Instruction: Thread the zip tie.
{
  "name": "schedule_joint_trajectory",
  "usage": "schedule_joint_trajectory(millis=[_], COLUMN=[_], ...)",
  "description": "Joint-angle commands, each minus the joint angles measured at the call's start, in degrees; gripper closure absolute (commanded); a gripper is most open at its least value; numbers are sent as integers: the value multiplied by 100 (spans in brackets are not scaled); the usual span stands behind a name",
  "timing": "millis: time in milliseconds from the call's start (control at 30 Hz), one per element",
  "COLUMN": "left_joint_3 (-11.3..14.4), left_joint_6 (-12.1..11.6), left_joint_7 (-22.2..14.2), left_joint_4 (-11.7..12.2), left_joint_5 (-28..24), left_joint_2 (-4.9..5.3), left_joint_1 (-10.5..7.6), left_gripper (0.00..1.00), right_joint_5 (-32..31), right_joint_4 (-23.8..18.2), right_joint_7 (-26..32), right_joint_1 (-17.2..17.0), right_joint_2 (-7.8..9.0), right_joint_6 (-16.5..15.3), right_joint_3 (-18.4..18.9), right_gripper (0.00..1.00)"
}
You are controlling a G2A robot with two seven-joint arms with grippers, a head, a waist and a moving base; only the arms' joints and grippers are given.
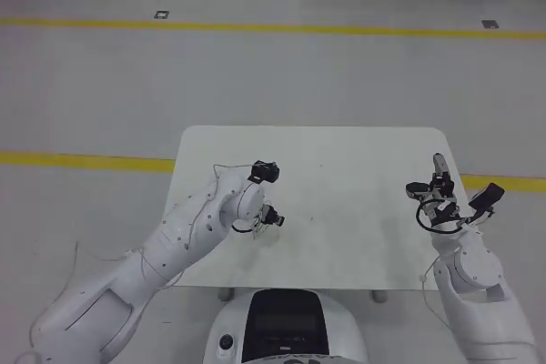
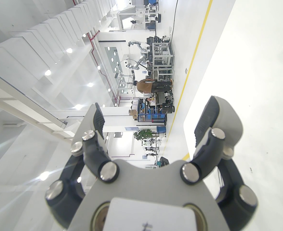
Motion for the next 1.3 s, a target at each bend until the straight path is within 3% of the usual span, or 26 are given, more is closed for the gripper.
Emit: schedule_joint_trajectory(millis=[0,233,333,633,733,1000,1233,1267], left_joint_3=[-2,17,68,68,58,60,61,59], left_joint_6=[-3,70,168,168,86,84,-153,-165], left_joint_7=[-1,229,199,199,425,436,559,544], left_joint_4=[-4,43,192,192,242,251,174,165], left_joint_5=[-2,12,-12,-12,-35,-23,50,65], left_joint_2=[1,-8,-50,-50,-49,-49,-28,-26], left_joint_1=[3,103,47,47,123,124,185,185], left_gripper=[0,0,0,0,0,0,0,10], right_joint_5=[0,0,0,0,0,0,0,0], right_joint_4=[0,0,0,0,0,0,0,0], right_joint_7=[0,0,0,0,0,0,0,0], right_joint_1=[0,0,0,0,0,0,0,0], right_joint_2=[0,0,0,0,0,0,0,0], right_joint_6=[0,0,0,0,0,0,0,0], right_joint_3=[0,0,0,0,0,0,0,0], right_gripper=[0,0,0,0,0,0,0,0])
